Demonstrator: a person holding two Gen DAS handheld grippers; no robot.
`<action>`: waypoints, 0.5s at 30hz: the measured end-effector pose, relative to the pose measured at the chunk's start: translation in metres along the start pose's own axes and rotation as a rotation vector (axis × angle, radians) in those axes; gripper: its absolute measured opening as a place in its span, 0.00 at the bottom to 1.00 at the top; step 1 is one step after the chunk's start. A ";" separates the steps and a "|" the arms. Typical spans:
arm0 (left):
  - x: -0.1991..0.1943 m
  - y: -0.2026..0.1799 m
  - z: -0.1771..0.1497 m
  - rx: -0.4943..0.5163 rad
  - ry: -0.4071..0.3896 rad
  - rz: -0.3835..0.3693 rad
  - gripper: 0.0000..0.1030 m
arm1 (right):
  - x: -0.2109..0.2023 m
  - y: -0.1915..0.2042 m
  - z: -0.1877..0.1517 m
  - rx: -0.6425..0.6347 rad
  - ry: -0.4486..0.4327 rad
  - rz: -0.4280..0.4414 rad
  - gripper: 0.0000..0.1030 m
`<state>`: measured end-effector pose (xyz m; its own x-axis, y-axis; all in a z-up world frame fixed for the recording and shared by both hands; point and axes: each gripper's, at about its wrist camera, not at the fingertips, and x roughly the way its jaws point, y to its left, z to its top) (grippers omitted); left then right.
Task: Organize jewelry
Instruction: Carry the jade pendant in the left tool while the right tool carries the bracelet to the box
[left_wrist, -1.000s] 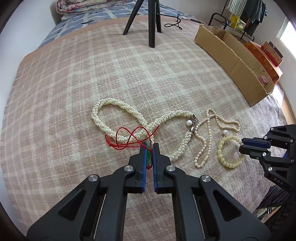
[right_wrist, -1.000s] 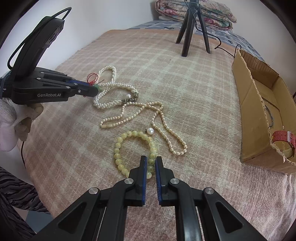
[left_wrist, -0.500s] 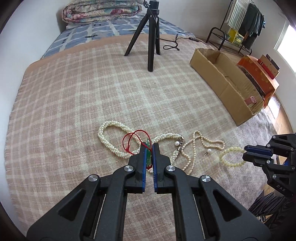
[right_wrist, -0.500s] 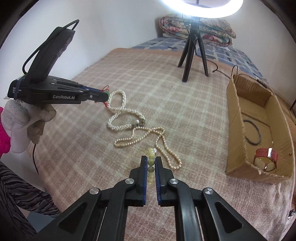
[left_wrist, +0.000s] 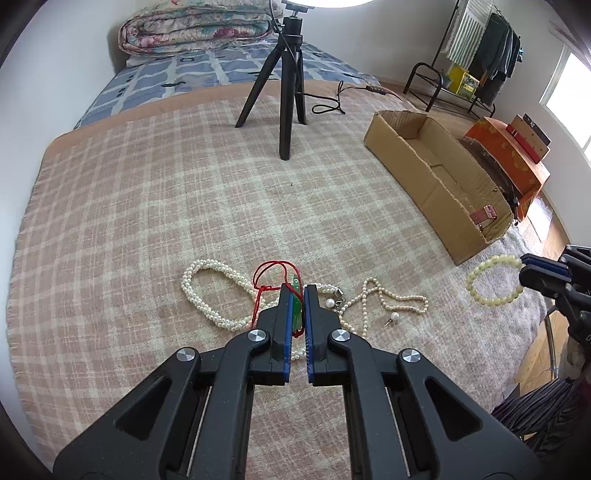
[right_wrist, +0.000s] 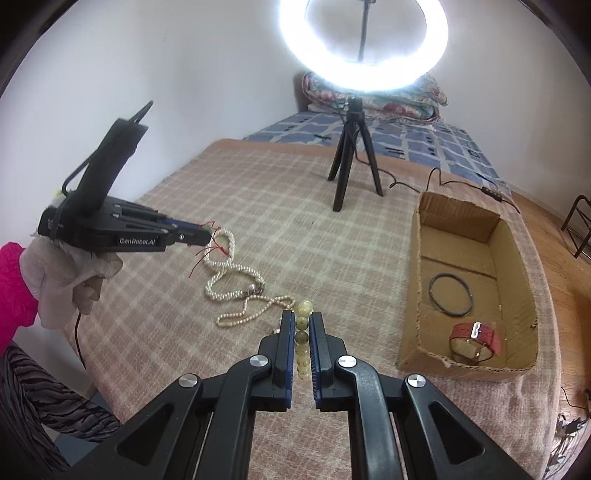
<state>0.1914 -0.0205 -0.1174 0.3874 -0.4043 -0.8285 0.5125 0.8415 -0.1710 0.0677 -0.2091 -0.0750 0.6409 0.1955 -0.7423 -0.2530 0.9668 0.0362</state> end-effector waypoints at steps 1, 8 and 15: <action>0.000 -0.001 0.001 0.002 -0.001 0.001 0.03 | -0.002 -0.002 0.001 0.002 -0.006 -0.003 0.05; -0.003 -0.006 0.010 -0.002 -0.019 -0.011 0.03 | -0.021 -0.020 0.010 0.025 -0.052 -0.030 0.05; -0.006 -0.020 0.025 0.012 -0.043 -0.032 0.03 | -0.039 -0.051 0.019 0.079 -0.100 -0.079 0.05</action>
<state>0.1979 -0.0433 -0.0960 0.4029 -0.4464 -0.7990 0.5346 0.8234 -0.1904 0.0694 -0.2628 -0.0355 0.7268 0.1302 -0.6744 -0.1439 0.9889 0.0359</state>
